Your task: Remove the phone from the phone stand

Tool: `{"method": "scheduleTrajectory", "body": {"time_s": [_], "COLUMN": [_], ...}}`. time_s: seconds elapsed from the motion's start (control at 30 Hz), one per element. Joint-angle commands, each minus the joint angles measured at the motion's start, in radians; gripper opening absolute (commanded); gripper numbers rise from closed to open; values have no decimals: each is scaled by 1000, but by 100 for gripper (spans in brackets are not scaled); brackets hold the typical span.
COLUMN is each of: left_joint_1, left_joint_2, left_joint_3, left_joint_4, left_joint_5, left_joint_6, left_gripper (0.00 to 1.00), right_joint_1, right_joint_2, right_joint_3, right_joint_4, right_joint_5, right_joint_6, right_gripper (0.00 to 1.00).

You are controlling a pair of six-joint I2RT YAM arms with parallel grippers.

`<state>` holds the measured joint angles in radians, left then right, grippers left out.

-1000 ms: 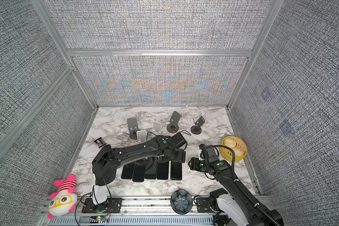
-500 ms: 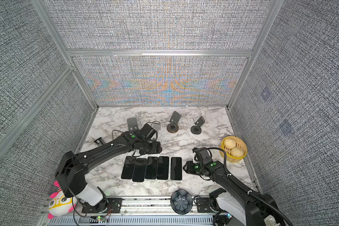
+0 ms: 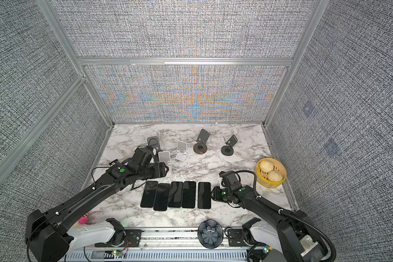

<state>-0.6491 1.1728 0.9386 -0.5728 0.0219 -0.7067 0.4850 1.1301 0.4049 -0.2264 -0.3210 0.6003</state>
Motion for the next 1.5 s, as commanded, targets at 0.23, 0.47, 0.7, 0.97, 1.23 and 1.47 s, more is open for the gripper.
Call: {"method": "scheduleTrajectory", "body": {"time_s": [0.23, 0.47, 0.7, 0.97, 1.23, 1.47], "left_joint_1": [39, 43, 49, 58, 92, 152], "left_joint_2": [-20, 12, 21, 14, -3, -32], "left_joint_3": [-71, -105, -112, -112, -114, -112], "left_joint_4": [91, 145, 163, 163, 165, 194], "left_joint_5": [28, 58, 71, 86, 104, 165], "left_joint_6": [3, -17, -23, -13, -2, 22], "left_gripper": [79, 78, 78, 78, 78, 80], "right_joint_1": [33, 61, 74, 81, 75, 28], "right_joint_2": [76, 95, 115, 95, 16, -69], "right_joint_3": [19, 17, 14, 26, 106, 193], "right_joint_4": [75, 110, 143, 120, -64, -218], "right_joint_5": [11, 20, 9, 22, 110, 190], "right_joint_6": [25, 47, 60, 59, -4, -101], "right_gripper": [33, 33, 33, 33, 35, 41]}}
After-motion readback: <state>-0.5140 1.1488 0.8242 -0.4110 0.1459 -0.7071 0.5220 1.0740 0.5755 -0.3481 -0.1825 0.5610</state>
